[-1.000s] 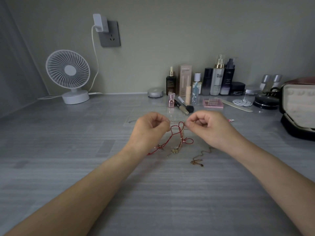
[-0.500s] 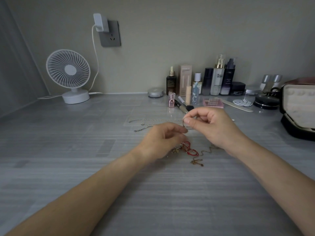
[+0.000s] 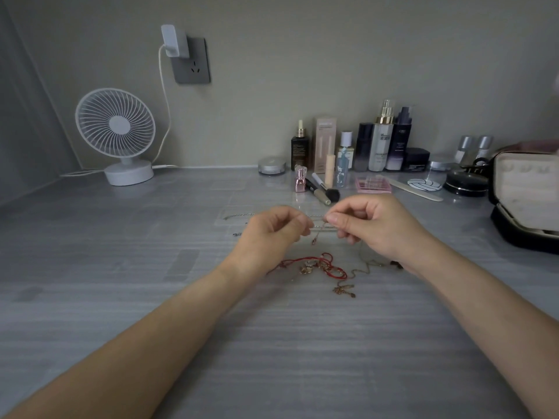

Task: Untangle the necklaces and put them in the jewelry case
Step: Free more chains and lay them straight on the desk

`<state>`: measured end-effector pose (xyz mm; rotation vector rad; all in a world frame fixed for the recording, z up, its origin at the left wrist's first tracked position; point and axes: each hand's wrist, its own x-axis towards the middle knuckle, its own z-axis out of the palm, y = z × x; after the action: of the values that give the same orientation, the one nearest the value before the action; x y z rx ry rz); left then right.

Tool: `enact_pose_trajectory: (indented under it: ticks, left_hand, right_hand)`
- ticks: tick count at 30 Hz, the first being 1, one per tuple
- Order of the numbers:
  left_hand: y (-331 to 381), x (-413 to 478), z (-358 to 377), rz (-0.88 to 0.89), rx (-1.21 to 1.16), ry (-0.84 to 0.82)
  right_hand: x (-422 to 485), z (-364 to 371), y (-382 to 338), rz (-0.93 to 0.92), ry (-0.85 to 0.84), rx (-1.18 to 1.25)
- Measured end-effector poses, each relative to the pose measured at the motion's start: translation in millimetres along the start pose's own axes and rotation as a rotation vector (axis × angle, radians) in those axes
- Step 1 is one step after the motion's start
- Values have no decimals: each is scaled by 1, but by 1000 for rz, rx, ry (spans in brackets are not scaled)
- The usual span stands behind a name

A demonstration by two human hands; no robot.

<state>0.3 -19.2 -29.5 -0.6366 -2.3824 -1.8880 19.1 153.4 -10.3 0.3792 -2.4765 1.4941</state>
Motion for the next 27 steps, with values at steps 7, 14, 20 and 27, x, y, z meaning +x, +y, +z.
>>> enact_pose_trajectory:
  ticks: [7, 14, 20, 27]
  left_hand:
    - [-4, 0, 14, 14, 119, -136]
    - [-7, 3, 7, 7, 125, -24]
    - [-9, 2, 7, 43, 205, -3]
    - [-18, 6, 3, 36, 382, 32]
  right_hand:
    - [0, 1, 1, -23, -88, 13]
    - [3, -44, 7, 196, -35, -447]
    - [-6, -62, 20, 558, -263, -625]
    - [-4, -53, 19, 512, -319, -710]
